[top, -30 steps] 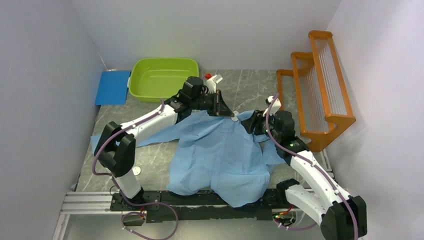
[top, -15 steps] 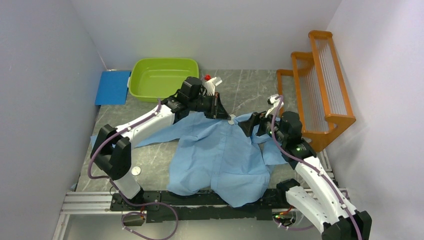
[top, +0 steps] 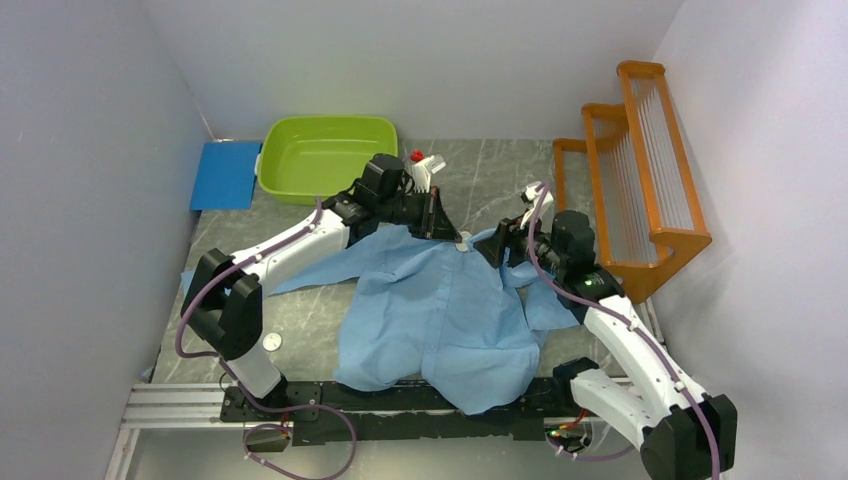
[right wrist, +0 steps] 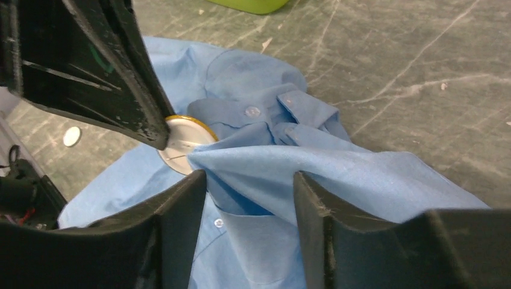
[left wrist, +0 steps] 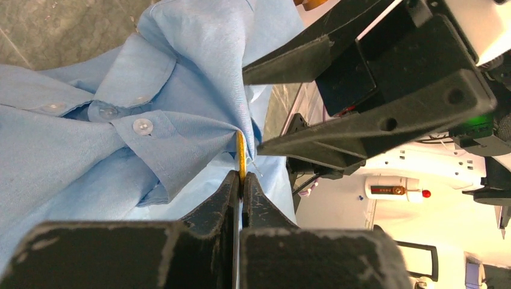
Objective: Pin the brooch onto the clothing
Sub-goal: Pin the brooch to the clothes.
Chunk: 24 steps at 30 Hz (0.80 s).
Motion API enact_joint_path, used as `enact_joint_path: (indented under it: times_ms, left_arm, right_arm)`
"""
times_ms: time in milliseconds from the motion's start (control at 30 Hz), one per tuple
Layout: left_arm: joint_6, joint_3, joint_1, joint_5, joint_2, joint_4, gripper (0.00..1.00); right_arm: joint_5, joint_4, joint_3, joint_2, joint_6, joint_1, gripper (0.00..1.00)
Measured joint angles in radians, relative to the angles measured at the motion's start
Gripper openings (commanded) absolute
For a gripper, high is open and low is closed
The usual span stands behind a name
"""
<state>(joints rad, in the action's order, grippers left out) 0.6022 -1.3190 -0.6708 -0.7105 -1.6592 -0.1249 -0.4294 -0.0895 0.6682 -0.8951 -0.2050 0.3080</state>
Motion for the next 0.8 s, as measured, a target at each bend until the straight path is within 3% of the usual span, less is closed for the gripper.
enact_joint_path:
  times_ms: [167,300,333,467,567,667,800]
  left_arm:
    - [0.000,0.000,0.000,-0.001,0.000,0.000,0.03]
    - [-0.008,0.000,0.000,-0.003,0.000,0.000,0.03]
    - [-0.010,0.000,0.000,-0.004,0.000,-0.001,0.03]
    - [-0.027,-0.007,0.000,-0.004,0.000,-0.024,0.03]
    - [-0.054,-0.019,0.000,-0.008,0.000,-0.045,0.03]
    - [-0.090,-0.024,0.000,-0.014,0.000,-0.059,0.03]
    - [-0.154,-0.024,0.000,-0.035,0.000,-0.078,0.03]
  right_arm:
    - [0.059,-0.031,0.013,-0.024,0.006,0.000,0.39]
    - [0.127,-0.050,0.022,-0.021,0.012,0.000,0.37]
    - [0.142,-0.053,0.023,-0.019,0.013,0.000,0.40]
    - [0.166,-0.071,0.023,0.004,0.021,0.000,0.69]
    - [0.126,-0.062,0.023,0.027,0.021,0.000,0.77]
    - [0.061,-0.037,0.033,0.032,0.015,0.000,0.73]
    - [-0.061,-0.003,0.076,-0.003,0.011,0.000,0.61]
